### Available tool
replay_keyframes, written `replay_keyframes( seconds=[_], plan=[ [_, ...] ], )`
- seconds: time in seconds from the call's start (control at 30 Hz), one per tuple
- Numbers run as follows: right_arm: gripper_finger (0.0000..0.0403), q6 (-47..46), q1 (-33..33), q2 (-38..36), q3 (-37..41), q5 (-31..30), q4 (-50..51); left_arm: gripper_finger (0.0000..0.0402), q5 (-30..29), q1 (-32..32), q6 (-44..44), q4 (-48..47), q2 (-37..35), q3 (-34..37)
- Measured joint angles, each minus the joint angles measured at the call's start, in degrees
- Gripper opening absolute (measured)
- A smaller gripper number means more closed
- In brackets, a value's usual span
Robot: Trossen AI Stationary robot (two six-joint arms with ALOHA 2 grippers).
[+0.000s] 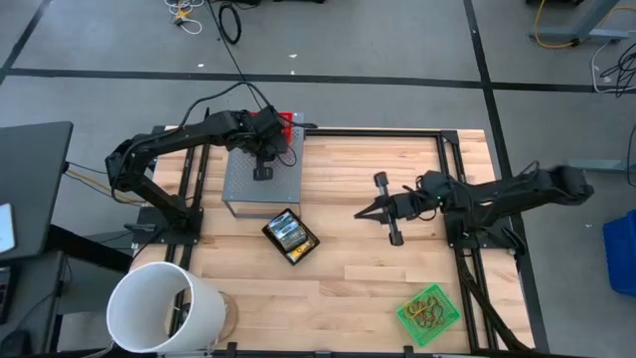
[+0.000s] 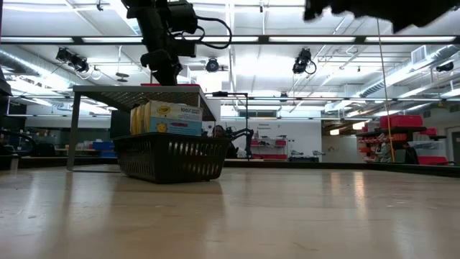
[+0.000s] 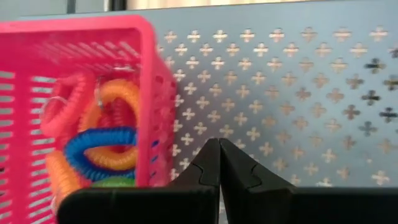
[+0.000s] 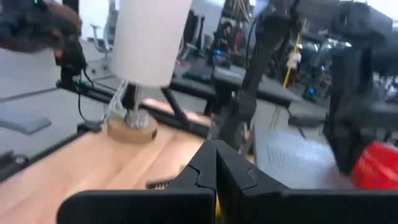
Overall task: Pick & Place Office Desk Supplies
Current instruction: Put the red basket with the spring rubber bands on the shelf
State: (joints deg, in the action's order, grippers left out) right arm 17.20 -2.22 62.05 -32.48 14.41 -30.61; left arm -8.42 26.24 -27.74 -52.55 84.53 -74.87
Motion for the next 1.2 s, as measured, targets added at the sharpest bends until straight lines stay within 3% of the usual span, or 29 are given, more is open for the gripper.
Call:
replay_keyframes(
  seconds=[0.13, 0.33, 1.2],
  plan=[
    [0.0000, -0.95, 0.05, -3.71, 6.38, -3.89, 0.09, 0.0000, -2.26, 0.09, 0.80, 0.32, 0.00, 0.00],
    [0.0000, -2.43, 0.04, -4.53, 10.41, -4.19, 0.14, 0.0000, -5.29, 0.14, 1.77, 0.39, 0.00, 0.00],
    [0.0000, -1.49, -0.22, -4.45, 11.45, -4.16, 5.04, 0.0000, -4.87, 4.00, 5.83, 2.20, 0.13, 0.00]
  ],
)
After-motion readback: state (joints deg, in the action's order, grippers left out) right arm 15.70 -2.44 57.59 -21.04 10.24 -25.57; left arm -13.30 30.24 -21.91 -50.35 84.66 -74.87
